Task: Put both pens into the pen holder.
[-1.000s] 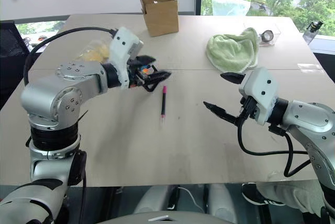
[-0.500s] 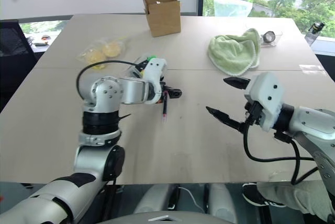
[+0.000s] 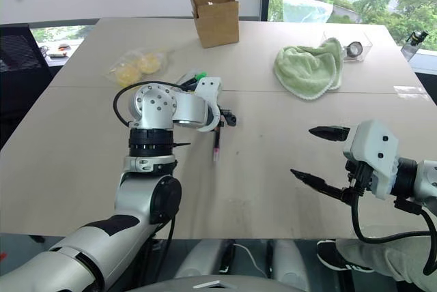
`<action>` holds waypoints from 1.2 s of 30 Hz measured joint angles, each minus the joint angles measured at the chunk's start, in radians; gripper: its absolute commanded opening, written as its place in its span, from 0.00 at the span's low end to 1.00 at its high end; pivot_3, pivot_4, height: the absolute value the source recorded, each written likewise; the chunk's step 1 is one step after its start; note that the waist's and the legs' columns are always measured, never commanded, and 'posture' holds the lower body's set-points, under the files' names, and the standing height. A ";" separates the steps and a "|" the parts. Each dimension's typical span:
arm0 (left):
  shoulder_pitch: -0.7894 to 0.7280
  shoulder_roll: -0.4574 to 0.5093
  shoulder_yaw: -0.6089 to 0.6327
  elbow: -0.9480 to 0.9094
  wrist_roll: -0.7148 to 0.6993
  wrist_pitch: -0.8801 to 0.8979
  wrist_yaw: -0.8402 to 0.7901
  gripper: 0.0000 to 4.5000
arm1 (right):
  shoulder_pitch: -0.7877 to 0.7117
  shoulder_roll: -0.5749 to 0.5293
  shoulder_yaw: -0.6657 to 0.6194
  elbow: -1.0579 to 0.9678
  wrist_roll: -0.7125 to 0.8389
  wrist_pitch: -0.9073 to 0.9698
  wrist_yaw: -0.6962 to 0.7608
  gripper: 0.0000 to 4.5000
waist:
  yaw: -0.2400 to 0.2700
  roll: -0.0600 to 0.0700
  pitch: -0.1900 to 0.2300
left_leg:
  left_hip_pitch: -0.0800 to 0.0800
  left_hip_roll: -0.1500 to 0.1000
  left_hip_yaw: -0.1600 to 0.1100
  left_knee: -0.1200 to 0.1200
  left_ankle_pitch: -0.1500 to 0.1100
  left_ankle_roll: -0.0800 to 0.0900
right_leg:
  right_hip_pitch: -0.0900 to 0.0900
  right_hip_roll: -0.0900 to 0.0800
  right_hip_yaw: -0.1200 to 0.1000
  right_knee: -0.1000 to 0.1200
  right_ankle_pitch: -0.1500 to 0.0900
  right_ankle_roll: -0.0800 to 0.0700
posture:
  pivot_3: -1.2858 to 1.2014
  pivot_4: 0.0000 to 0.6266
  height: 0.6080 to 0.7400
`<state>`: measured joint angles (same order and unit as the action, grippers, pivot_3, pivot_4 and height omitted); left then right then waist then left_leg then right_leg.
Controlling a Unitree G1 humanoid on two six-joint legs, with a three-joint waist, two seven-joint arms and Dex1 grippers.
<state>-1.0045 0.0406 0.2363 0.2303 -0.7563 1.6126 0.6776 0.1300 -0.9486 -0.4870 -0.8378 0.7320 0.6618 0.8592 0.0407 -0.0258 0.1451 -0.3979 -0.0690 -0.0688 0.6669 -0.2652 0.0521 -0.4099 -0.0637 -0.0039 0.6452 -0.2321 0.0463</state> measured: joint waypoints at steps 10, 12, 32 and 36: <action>-0.067 -0.037 0.083 0.142 0.066 -0.001 0.045 0.57 | -0.001 0.012 0.011 -0.005 -0.003 -0.010 -0.036 1.00 | 0.002 0.000 0.000 | 0.000 -0.001 0.000 0.000 0.000 0.000 | 0.000 0.000 0.000 0.000 0.000 0.000 | 0.52 0.24 1.00; -0.075 -0.032 0.085 0.156 0.087 -0.002 0.034 0.41 | -0.001 0.012 0.011 -0.007 -0.002 -0.010 -0.042 1.00 | 0.002 0.000 0.000 | 0.000 -0.001 0.000 0.000 0.000 0.000 | 0.000 0.000 0.000 0.000 0.000 0.000 | 0.52 0.24 1.00; 0.037 0.413 -0.285 -0.436 -0.357 -0.112 -0.717 0.00 | -0.021 0.040 0.059 -0.006 -0.003 -0.013 -0.099 1.00 | -0.025 0.001 -0.001 | 0.001 -0.001 0.000 0.000 0.000 -0.001 | -0.001 0.000 0.002 0.000 0.000 0.000 | 0.52 0.24 1.00; 0.094 0.453 -0.346 -0.581 -0.146 -0.438 -0.852 0.00 | -0.042 0.040 0.074 0.015 -0.007 -0.019 -0.100 1.00 | -0.024 0.001 -0.001 | 0.001 -0.001 0.000 0.000 0.000 -0.001 | 0.000 0.000 0.002 -0.001 0.000 0.000 | 0.52 0.24 1.00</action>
<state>-0.9109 0.4934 -0.1095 -0.3503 -0.9021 1.1750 -0.1740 0.0884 -0.9082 -0.4131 -0.8231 0.7251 0.6429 0.7593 0.0172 -0.0252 0.1444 -0.3968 -0.0696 -0.0687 0.6666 -0.2655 0.0511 -0.4103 -0.0637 -0.0017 0.6446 -0.2320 0.0462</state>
